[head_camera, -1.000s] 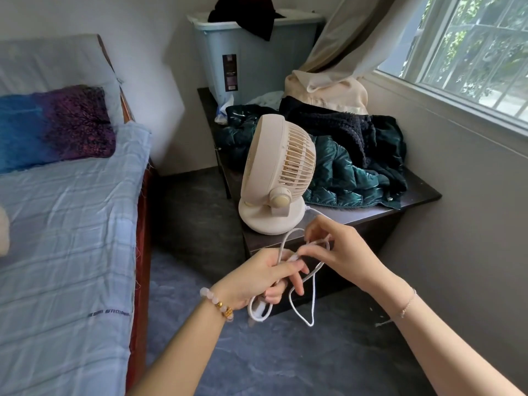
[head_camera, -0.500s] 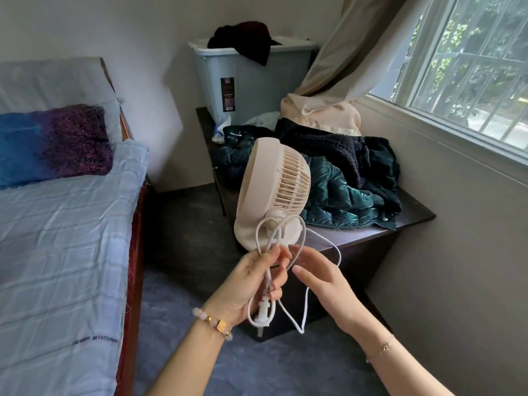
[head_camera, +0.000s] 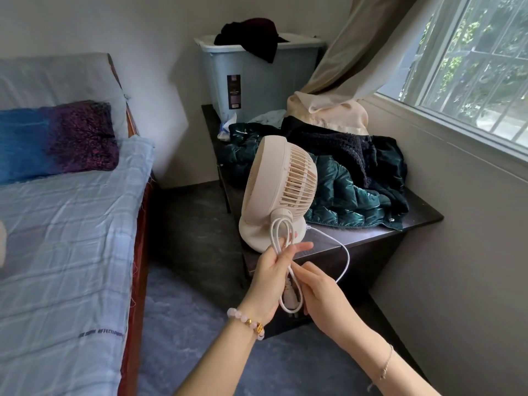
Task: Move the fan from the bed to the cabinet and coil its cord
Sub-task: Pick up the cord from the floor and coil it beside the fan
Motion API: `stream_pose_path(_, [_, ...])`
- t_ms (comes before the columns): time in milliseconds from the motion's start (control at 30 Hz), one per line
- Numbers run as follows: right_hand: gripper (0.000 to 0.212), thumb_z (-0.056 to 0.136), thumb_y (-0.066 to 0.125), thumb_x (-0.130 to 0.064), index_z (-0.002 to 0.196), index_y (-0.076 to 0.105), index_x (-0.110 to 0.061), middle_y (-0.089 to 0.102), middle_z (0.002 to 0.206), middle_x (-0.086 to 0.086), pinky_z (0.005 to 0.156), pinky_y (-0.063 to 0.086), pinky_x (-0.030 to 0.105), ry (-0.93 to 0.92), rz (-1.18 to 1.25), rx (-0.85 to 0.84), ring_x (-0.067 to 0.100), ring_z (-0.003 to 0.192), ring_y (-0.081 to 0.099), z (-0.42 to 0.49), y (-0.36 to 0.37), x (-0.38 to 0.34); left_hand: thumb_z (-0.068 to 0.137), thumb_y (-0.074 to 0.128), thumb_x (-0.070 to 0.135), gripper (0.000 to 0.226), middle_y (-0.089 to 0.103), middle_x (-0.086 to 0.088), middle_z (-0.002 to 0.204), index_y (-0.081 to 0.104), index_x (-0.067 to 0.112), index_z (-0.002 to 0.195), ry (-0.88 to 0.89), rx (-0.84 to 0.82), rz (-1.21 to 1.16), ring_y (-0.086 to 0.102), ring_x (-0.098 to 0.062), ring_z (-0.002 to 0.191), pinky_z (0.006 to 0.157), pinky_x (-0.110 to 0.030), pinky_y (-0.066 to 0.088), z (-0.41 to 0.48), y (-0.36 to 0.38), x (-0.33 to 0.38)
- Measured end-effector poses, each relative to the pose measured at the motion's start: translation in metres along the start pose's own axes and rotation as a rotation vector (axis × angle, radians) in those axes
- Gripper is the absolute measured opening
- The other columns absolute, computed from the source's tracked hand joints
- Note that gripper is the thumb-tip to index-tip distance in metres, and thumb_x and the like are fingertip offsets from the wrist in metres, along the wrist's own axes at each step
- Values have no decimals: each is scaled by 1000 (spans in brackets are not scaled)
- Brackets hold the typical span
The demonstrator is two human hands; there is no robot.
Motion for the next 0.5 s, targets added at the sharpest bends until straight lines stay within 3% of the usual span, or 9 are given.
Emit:
stream_pose_path(133, [32,98,42,-18,119,57,-36,51,83,-14,55,50,22,71,232,-40,5,64,52,-3,-3,4,97,46,20,19,74,3,78,64,16,100,-17,98,-91,70,-15,91,70,-21,55,2,-8,1])
stream_pose_path(200, [37,96,45,-16,118,58,-43,56,70,-11,55,46,21,102,393,-23,4,58,50,-6,-9,6,97,46,19,16,71,3,67,59,11,92,-2,124,-228,72,-18,76,66,-30,59,5,-16,10])
stream_pose_path(300, [20,91,53,-28,103,66,-36,59,62,-7,56,43,18,142,539,-60,6,55,50,-14,-11,12,97,46,20,16,62,6,62,57,15,87,99,173,-329,63,-9,54,59,-35,57,13,-33,26])
stream_pose_path(400, [22,92,50,-39,88,70,-29,57,60,-9,62,42,14,194,495,-174,4,58,50,-29,-8,26,97,46,24,20,58,8,61,60,23,82,162,219,-412,50,-4,45,48,-23,50,19,-55,40])
stream_pose_path(500, [27,93,45,-42,89,71,-34,51,59,-13,64,37,13,262,354,-295,2,61,45,-44,-7,44,97,45,26,20,54,7,58,60,22,83,125,208,-580,44,-3,42,41,-16,42,20,-69,43])
Point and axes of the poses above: each hand's wrist, its own z-axis towards the middle knuckle, its own y-axis out of the palm, x = y × z, the point moved 5 cm from there along z, towards the middle knuckle
